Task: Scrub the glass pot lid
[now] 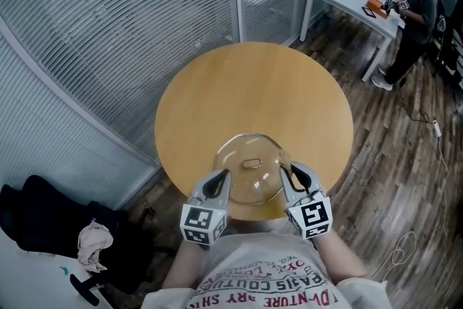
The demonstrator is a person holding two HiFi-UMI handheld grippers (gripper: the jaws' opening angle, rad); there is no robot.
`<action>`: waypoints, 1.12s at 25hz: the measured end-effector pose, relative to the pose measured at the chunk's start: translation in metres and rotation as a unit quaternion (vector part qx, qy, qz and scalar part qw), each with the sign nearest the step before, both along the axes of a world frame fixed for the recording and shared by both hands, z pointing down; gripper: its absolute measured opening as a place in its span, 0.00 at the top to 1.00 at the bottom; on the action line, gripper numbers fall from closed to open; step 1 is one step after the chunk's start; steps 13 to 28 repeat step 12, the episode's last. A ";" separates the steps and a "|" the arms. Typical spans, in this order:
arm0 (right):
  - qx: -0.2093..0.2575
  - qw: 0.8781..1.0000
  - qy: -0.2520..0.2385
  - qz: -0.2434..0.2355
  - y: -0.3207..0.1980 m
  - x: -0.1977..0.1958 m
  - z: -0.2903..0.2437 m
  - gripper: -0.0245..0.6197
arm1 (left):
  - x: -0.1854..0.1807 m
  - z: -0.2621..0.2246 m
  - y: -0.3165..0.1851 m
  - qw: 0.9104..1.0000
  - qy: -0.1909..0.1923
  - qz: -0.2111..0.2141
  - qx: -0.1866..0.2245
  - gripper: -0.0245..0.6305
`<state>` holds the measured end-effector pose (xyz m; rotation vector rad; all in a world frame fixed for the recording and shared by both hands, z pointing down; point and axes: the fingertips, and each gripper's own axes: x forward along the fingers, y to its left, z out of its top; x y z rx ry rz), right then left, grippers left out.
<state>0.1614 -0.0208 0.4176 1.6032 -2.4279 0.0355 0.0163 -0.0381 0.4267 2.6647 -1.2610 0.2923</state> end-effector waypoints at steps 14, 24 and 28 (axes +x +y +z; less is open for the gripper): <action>-0.001 1.000 0.010 -0.003 0.004 -0.007 0.001 0.88 | 0.001 -0.001 -0.001 1.000 0.000 -0.006 0.001 0.95; -0.001 1.000 0.010 -0.003 0.004 -0.007 0.001 0.88 | 0.001 -0.001 -0.001 1.000 0.000 -0.006 0.001 0.95; -0.001 1.000 0.010 -0.003 0.004 -0.007 0.001 0.88 | 0.001 -0.001 -0.001 1.000 0.000 -0.006 0.001 0.95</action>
